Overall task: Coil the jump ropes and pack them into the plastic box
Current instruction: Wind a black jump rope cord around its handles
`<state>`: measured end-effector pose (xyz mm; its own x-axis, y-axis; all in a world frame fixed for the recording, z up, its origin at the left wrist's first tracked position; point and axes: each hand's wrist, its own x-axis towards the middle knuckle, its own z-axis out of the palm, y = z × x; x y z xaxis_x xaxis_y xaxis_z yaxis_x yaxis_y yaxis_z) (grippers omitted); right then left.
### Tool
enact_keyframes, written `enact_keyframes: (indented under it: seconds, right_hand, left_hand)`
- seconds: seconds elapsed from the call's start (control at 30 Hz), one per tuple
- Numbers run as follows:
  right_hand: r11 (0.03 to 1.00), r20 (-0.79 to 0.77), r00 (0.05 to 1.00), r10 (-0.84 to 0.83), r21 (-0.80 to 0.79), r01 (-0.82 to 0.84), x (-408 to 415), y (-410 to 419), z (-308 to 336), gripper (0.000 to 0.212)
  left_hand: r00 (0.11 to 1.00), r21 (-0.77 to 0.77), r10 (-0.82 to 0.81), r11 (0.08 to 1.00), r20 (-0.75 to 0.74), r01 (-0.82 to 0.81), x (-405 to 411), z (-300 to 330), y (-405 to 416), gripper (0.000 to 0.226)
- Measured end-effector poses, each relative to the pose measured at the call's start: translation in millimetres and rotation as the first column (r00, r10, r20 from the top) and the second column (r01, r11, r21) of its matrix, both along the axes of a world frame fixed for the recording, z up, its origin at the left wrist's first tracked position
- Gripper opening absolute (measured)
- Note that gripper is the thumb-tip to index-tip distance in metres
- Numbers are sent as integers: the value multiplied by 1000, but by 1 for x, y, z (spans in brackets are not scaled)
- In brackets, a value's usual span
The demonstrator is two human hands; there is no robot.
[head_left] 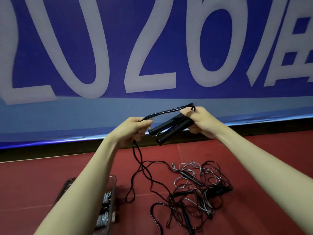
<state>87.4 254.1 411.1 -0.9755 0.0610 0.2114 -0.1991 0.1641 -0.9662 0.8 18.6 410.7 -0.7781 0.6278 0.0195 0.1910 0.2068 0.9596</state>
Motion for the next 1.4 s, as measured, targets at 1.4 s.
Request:
enact_keyframes:
  seconds: [1.4]
  right_hand:
    - [798, -343, 939, -16, 561, 218, 16, -33, -20, 22]
  left_hand:
    - [430, -203, -32, 912, -902, -357, 38, 21, 24, 19]
